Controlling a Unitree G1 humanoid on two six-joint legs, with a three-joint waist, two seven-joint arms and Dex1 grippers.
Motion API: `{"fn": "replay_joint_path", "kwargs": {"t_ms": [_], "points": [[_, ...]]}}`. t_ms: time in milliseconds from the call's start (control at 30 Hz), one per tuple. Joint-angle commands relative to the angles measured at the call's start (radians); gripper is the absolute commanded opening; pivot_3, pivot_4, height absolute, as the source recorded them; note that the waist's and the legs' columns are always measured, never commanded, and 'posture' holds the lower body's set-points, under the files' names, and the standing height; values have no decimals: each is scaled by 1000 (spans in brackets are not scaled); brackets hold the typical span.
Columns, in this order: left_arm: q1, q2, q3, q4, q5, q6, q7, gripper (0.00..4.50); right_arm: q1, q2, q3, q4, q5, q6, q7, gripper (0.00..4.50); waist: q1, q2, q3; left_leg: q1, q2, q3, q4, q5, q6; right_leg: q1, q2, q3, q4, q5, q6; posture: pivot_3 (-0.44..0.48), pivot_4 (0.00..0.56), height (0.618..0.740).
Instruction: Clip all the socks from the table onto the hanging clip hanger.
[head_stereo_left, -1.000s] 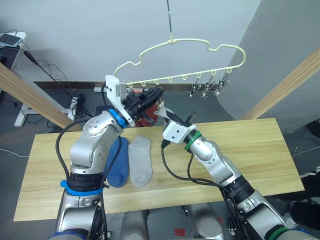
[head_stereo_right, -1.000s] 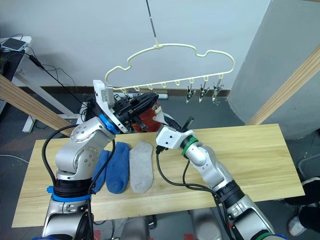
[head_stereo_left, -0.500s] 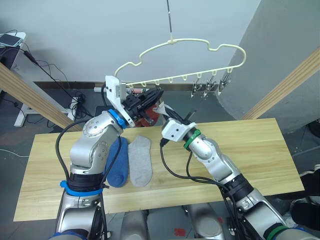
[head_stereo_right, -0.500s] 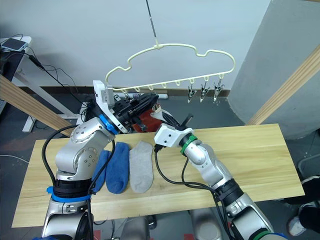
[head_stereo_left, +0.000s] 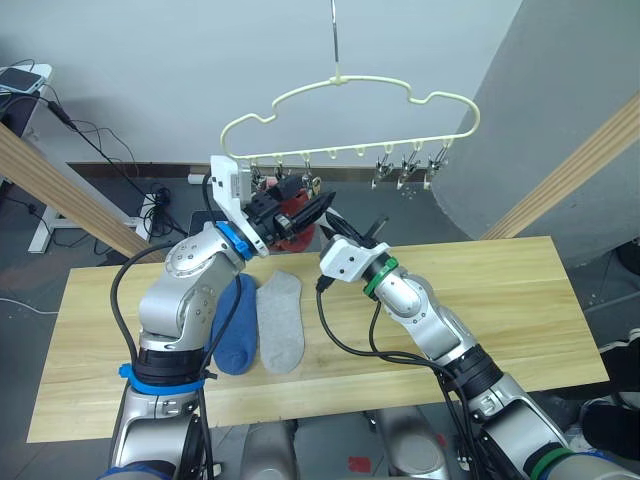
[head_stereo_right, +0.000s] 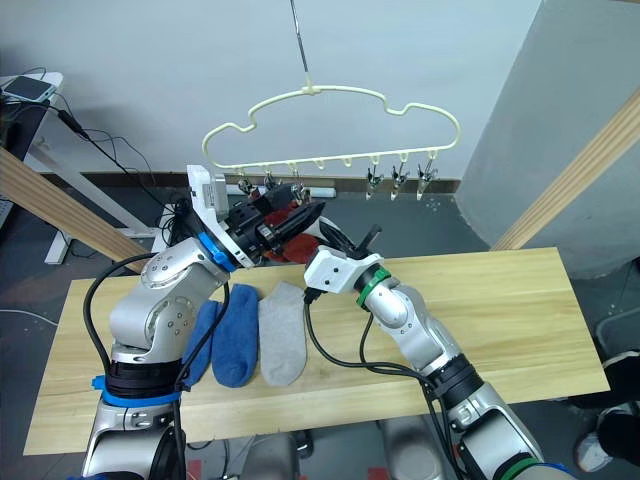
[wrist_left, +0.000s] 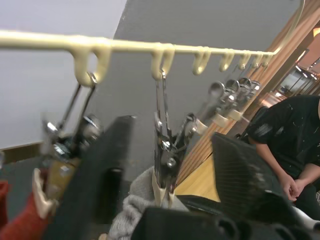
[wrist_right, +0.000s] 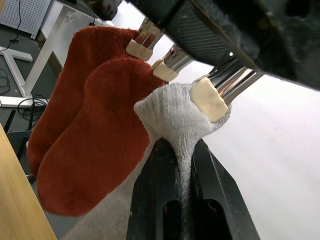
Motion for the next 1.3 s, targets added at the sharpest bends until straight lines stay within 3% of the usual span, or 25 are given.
{"fn": "replay_joint_path", "kwargs": {"t_ms": [33, 167, 267, 467, 767, 933, 1133, 1300], "points": [[22, 21, 6, -35, -5, -12, -25, 3686, -14, 18, -9, -16, 29, -25, 25, 0, -1, 0, 0, 0, 0, 0, 0, 0, 0, 0, 0, 0, 0, 0, 0, -288, 343, 732], [28, 30, 5, -36, 6, -21, -27, 3686, 4, 29, -8, -21, 79, -30, 73, 0, -1, 0, 0, 0, 0, 0, 0, 0, 0, 0, 0, 0, 0, 0, 0, -286, 343, 732], [33, 39, -3, -41, 21, -33, -29, 3720, 23, 40, -12, -39, 126, 15, 135, 799, -1, 0, 0, 0, 0, 0, 0, 0, 0, 0, 0, 0, 0, 0, 0, -285, 343, 732], [62, 61, -21, -63, 42, -56, -62, 3720, 105, -1, -13, -162, 198, 160, 300, 2993, 1, 0, 0, 0, 0, 0, 0, 0, 0, 0, 0, 0, 0, 0, 0, -286, 344, 732], [136, 182, -9, -94, 28, -86, -215, 3720, 355, -146, -73, -563, 356, 384, 493, 2993, 5, 0, 0, 0, 0, 0, 0, 0, 0, 0, 0, 0, 0, 0, 0, -269, 346, 732], [177, 246, 8, -102, 39, -144, -289, 3720, 434, -188, -218, -818, 492, 574, 510, 2993, 8, 0, 0, 0, 0, 0, 0, 0, 0, -1, 0, 0, 0, -1, 2, -268, 352, 732], [151, 265, 71, -149, -59, -129, -322, 3720, 303, -108, -383, -917, 590, 842, 384, 2993, 14, 0, 0, 0, 1, -1, 0, 1, 0, 0, 0, 0, 0, -2, 4, -266, 348, 732], [128, 282, 69, -186, -57, -113, -302, 3720, 178, -88, -408, -848, 599, 909, 320, 2993, 18, 0, 0, 0, 0, 0, 0, 1, 1, 0, 0, 1, -1, -2, 4, -244, 344, 732]]}}
